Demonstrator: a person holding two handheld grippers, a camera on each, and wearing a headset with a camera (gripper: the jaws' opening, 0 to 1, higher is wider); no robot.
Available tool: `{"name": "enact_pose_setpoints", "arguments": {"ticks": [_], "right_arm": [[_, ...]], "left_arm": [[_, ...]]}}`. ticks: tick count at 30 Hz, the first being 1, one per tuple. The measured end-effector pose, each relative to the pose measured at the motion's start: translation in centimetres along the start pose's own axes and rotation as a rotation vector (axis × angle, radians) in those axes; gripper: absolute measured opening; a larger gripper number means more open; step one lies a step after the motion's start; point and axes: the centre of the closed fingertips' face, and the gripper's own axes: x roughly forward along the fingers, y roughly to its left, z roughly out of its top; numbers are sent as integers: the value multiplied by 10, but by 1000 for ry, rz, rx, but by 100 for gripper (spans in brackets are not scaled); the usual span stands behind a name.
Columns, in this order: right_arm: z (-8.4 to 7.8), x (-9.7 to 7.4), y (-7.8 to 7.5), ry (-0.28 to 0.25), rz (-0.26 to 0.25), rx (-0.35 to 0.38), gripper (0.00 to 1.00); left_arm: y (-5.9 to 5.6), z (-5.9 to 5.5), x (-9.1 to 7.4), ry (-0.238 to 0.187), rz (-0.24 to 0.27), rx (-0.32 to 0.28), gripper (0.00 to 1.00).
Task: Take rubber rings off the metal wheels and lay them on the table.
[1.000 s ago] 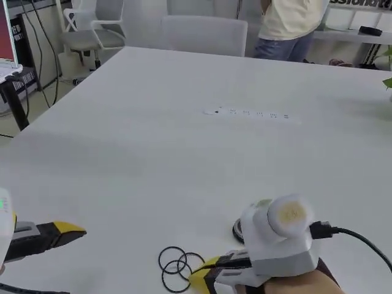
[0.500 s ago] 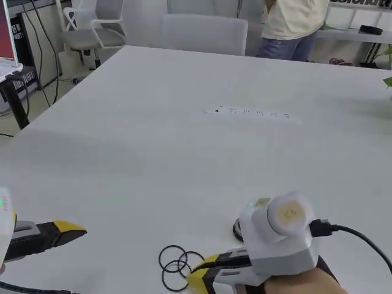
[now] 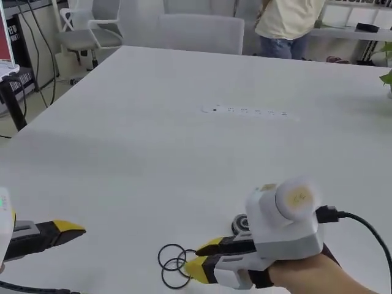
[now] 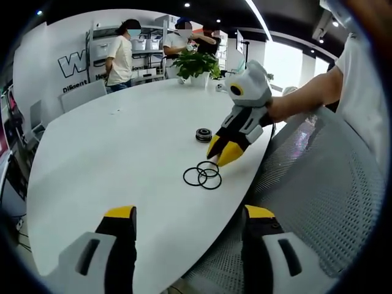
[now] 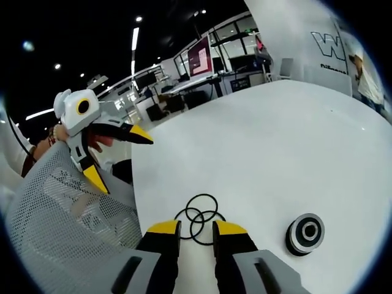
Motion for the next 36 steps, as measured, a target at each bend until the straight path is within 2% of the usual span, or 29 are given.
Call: {"name": "enact_pose_setpoints", "arguments": {"ticks": [11, 16, 23, 30, 36], "right_arm": [[18, -11, -2, -62, -7, -6, 24], [29, -19, -6, -108, -13, 9, 25], [51, -35, -14, -205, -37, 29, 28], [63, -54, -35, -275, -93, 67, 30], [67, -67, -52, -311, -143, 95, 31]], "left_arm": [[0, 1, 0, 0, 4, 3, 67], [0, 1, 0, 0, 1, 7, 67], [0, 2, 0, -4, -1, 3, 68], [0, 12, -1, -39, -7, -10, 72], [0, 17, -2, -44, -15, 3, 74]]}}
